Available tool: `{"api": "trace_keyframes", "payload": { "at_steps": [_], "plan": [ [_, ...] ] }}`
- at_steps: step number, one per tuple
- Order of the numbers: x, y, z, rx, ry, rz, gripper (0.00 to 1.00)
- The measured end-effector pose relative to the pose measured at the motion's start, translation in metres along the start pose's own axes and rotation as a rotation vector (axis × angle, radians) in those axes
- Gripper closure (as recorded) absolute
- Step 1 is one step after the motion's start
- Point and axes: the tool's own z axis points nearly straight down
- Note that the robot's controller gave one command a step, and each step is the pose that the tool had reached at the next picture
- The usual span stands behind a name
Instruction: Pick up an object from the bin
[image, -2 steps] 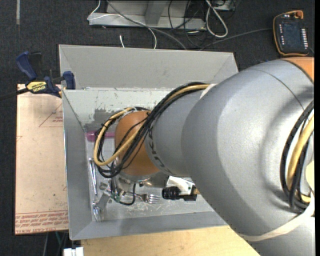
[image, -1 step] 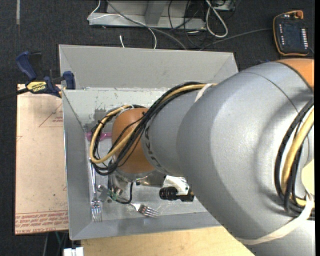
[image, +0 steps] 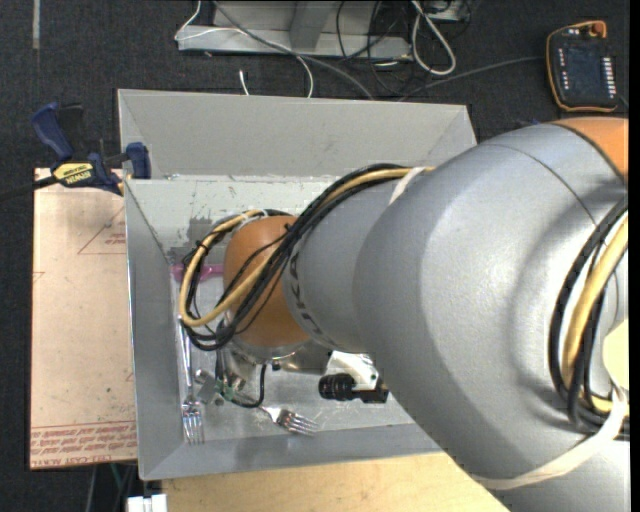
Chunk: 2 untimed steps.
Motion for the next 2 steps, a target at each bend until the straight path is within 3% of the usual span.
{"api": "trace_keyframes", "payload": {
  "at_steps": [2],
  "plan": [
    [0.000, -0.001, -0.022, 0.003, 0.002, -0.001, 1.00]
  ]
}}
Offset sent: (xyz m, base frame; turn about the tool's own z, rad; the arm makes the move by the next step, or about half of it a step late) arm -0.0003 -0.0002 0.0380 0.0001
